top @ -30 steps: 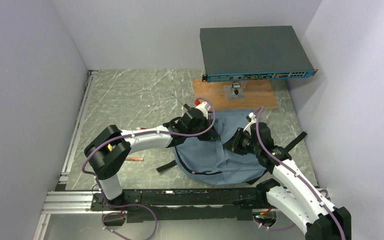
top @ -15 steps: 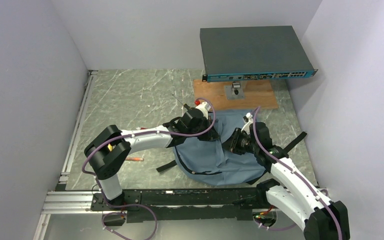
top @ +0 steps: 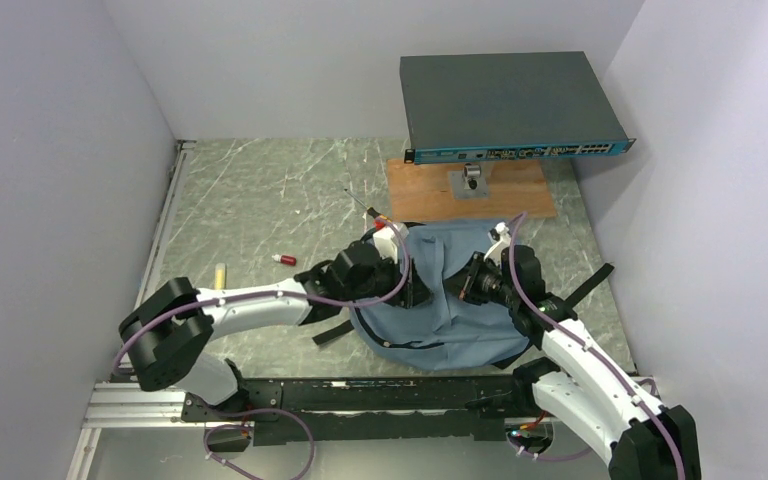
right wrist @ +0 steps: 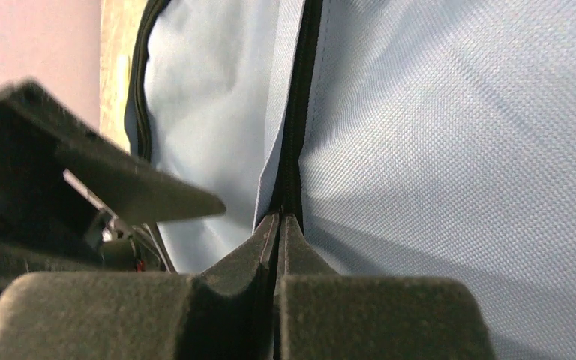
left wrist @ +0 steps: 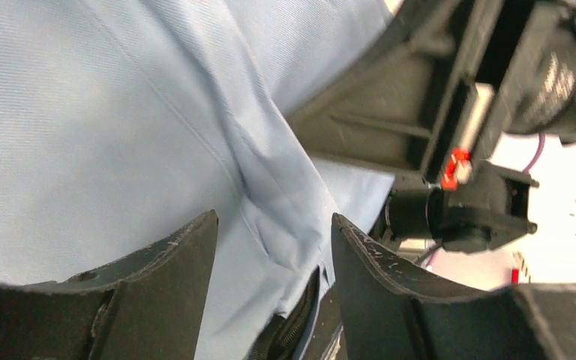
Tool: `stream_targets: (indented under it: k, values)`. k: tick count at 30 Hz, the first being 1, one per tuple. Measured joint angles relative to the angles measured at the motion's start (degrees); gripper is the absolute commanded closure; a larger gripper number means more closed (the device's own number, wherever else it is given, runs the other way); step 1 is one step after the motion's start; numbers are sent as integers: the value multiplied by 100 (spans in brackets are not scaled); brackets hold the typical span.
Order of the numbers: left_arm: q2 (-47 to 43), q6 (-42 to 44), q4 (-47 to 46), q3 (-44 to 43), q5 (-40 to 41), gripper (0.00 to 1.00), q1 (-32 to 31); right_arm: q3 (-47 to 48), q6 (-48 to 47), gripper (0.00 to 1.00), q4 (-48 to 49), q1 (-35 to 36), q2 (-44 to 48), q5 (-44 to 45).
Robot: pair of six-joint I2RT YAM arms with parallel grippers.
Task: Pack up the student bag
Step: Unzip the student bag at the center of the board.
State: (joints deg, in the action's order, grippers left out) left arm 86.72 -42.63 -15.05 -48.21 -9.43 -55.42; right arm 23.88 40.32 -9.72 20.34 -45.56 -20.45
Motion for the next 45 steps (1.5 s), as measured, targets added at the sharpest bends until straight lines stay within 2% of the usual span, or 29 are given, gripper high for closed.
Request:
stream_targets:
  k: [5,9,12,14,16,22,29,35,40,43,44,45]
  values:
    - [-136,212,-481,345,79,38,-435,210,315,100,-138,0,-17,302]
    - [302,247,-802,319,-4,45,-619,240,525,100,-186,2,31,507]
    - [713,160,-857,238,-85,55,-621,243,645,100,-192,2,50,612]
    - [866,101,-861,181,-133,69,-612,247,717,100,-192,2,24,721]
    - [927,50,-868,142,-151,78,-608,284,739,100,-197,4,-42,826]
    - [1185,-216,-1102,133,-422,90,-439,1091,748,100,-356,7,-876,1290]
    - [1257,-407,-1399,271,-568,94,-372,1668,544,100,94,-33,-1703,2000]
    - [1255,-420,-1484,299,-566,100,-354,2271,-444,100,514,28,-2402,2476]
    - [1250,-415,-1558,343,-568,100,-337,2317,-940,100,658,66,-2728,2557]
    - [1220,-398,-1554,361,-575,93,-317,2441,-1073,100,621,72,-2918,2468]
    - [1204,-393,-1550,363,-581,89,-310,2535,-1108,91,538,76,-2988,2430]
    - [1178,-374,-1532,367,-601,86,-297,2653,-1150,77,404,81,-3049,2393]
